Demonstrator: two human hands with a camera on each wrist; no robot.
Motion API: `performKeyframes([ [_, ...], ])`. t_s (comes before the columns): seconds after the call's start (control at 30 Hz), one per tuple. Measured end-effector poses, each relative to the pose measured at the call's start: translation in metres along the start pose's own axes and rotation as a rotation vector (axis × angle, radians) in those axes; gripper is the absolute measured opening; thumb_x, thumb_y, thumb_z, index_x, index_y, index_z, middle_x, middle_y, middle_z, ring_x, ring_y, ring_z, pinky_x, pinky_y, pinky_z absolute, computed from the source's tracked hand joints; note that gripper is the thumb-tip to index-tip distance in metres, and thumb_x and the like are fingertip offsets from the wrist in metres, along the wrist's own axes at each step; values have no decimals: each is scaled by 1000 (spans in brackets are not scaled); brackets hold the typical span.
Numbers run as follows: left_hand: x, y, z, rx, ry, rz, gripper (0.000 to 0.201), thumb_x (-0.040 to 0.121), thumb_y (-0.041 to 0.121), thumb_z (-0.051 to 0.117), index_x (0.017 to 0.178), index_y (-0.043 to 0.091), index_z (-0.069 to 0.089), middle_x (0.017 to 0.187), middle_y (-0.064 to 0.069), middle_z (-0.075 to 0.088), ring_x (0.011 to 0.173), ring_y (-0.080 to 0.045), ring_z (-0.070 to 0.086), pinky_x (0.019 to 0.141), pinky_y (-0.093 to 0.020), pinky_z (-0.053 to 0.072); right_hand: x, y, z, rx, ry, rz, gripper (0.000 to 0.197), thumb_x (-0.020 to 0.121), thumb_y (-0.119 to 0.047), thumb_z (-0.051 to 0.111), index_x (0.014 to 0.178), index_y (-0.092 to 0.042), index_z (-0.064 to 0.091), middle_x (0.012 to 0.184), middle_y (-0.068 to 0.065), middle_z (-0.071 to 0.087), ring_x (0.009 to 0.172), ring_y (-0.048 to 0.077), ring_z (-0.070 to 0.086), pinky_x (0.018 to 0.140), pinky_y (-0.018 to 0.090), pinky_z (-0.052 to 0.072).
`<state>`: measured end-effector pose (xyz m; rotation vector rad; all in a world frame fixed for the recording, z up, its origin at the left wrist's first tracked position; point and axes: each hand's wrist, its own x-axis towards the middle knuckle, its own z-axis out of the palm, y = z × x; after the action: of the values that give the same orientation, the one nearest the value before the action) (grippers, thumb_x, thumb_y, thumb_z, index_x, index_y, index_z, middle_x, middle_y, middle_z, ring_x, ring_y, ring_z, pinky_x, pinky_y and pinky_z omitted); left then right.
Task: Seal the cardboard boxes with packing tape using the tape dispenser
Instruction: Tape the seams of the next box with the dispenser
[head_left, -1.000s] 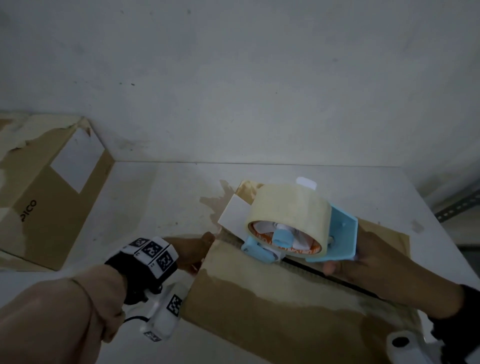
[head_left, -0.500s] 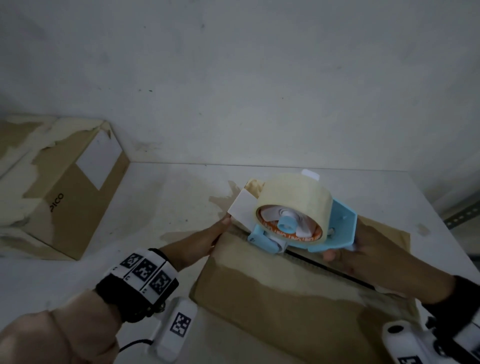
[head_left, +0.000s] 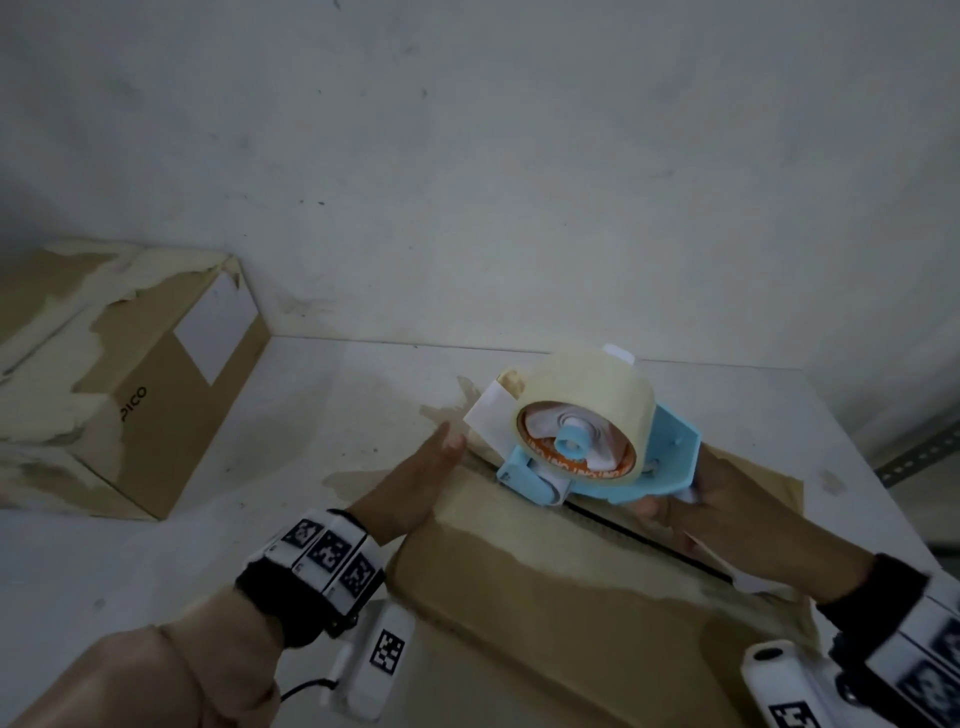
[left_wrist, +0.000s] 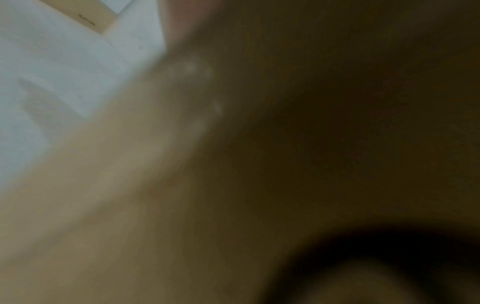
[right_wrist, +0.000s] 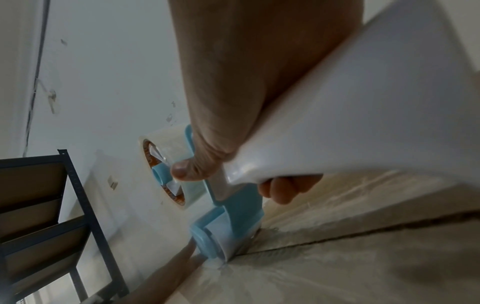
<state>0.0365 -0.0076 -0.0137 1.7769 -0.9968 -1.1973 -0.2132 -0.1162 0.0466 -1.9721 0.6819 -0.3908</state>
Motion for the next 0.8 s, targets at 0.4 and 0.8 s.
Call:
performKeyframes([
  [0.4,6,2,2,177,-56,65,48,98,35,24,145,26,19,151,5,26,138,-12,26,116,-28,18,-2,1,-1,-81,24,45,81,55,-82,56,117,-31,46,101,-26,62,81,17,61,64,34,53],
  [0.8,0,24,4,907,42,187,61,93,50,8,146,23,20,152,-3,29,125,-25,48,100,-39,41,2,-11,1,-31,33,15,38,83,-1,60,94,-33,43,72,-39,60,59,-16,55,48,3,39],
])
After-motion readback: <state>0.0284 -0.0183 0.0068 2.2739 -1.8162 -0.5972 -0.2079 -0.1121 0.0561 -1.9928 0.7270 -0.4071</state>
